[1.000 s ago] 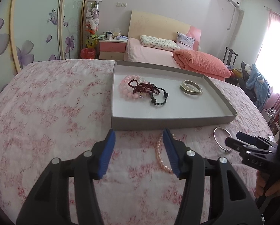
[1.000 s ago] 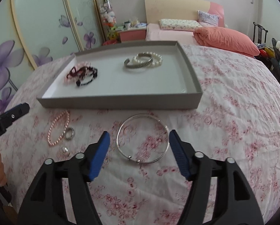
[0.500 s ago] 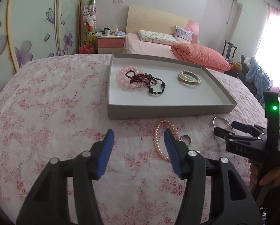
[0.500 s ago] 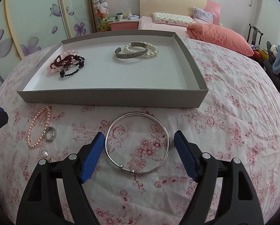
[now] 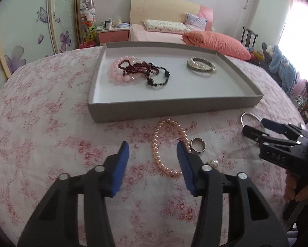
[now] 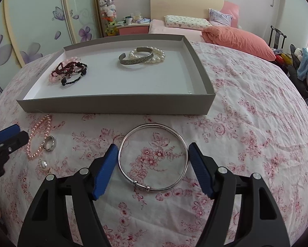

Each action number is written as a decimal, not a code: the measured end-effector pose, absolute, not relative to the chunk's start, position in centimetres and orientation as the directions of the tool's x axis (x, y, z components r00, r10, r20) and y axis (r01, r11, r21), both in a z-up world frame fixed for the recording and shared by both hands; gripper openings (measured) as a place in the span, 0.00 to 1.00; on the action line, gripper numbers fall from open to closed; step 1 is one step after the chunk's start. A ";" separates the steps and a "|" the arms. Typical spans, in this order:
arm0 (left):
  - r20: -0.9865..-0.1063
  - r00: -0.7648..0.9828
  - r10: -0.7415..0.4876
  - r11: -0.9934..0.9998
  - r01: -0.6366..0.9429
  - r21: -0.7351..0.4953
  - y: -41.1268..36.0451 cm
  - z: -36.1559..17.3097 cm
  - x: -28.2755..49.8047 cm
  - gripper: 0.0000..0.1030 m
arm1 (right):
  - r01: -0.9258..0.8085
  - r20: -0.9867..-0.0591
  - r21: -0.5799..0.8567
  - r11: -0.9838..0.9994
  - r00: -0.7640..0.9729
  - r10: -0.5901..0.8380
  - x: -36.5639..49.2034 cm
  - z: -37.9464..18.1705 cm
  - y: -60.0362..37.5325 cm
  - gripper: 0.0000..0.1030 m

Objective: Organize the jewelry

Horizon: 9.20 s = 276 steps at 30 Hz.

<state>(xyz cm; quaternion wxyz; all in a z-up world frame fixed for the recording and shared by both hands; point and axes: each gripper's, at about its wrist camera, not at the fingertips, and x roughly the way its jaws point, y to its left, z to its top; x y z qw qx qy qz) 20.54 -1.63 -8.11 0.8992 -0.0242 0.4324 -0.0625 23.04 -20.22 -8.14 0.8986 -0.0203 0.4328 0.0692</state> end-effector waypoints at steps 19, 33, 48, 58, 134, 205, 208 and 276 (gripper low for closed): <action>-0.785 0.614 -0.080 0.991 0.132 0.002 -4.0 -9.1 21.0 0.13 | -0.143 -0.781 0.026 0.989 0.615 0.109 23.1 -8.1 -20.3 0.68; -0.782 0.619 -0.074 0.993 0.114 -0.004 -3.2 -9.2 21.1 0.06 | -0.145 -0.781 0.026 0.989 0.614 0.110 23.1 -8.1 -20.3 0.68; -0.719 0.687 -0.104 0.992 0.017 -0.126 2.1 -6.5 18.4 0.06 | -0.170 -0.766 0.067 0.983 0.622 0.160 21.7 -7.6 -19.6 0.68; -0.667 0.728 -0.160 0.982 0.053 -0.179 1.9 -4.3 16.9 0.06 | -0.201 -0.733 0.092 0.975 0.649 0.203 20.3 -6.4 -18.9 0.68; -0.440 0.888 -0.138 0.988 0.089 -0.130 -1.6 4.0 22.6 0.06 | -0.170 -0.242 0.065 0.983 0.953 0.180 21.7 5.1 -18.5 0.68; -0.692 0.722 -0.018 0.988 -0.095 -0.124 5.8 -5.7 19.8 0.32 | -0.432 -0.737 0.133 0.892 0.559 0.380 17.9 -7.2 -11.3 0.38; -0.697 0.717 -0.012 0.987 -0.103 -0.124 6.0 -5.8 19.7 0.33 | -0.438 -0.756 0.118 0.891 0.543 0.367 18.0 -7.6 -10.7 0.30; -0.784 0.613 -0.099 0.985 0.171 0.010 -9.0 -9.4 22.2 0.25 | -0.114 -0.768 0.006 0.994 0.635 0.077 23.9 -8.1 -21.3 0.14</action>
